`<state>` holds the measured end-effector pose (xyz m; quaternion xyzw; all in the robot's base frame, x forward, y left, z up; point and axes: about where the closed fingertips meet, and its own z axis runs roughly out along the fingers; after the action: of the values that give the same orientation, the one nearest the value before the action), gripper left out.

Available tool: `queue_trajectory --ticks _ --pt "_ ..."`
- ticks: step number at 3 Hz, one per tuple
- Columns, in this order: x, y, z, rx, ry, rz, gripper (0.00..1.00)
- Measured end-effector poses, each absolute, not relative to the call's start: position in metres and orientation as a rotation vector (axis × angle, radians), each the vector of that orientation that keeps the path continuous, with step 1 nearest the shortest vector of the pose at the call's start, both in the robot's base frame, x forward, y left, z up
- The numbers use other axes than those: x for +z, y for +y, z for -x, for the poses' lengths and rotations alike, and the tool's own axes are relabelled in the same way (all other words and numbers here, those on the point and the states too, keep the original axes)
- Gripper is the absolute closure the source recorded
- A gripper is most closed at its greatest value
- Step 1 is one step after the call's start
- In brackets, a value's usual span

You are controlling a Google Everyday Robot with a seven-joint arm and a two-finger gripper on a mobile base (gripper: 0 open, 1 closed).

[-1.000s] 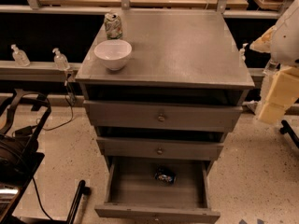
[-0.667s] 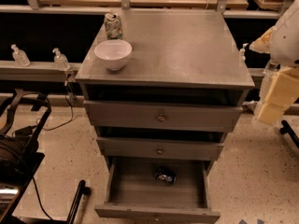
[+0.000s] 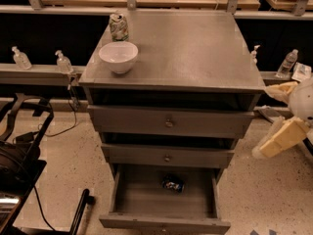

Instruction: Pick pepsi can from bottom drawer and place on counter

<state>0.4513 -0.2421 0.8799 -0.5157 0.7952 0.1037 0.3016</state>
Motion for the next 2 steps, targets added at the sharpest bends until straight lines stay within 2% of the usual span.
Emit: queue_trajectory --ticks 2 --pt "0.8718 -0.2479 -0.4575 0.324 2.111 1.248 0.0"
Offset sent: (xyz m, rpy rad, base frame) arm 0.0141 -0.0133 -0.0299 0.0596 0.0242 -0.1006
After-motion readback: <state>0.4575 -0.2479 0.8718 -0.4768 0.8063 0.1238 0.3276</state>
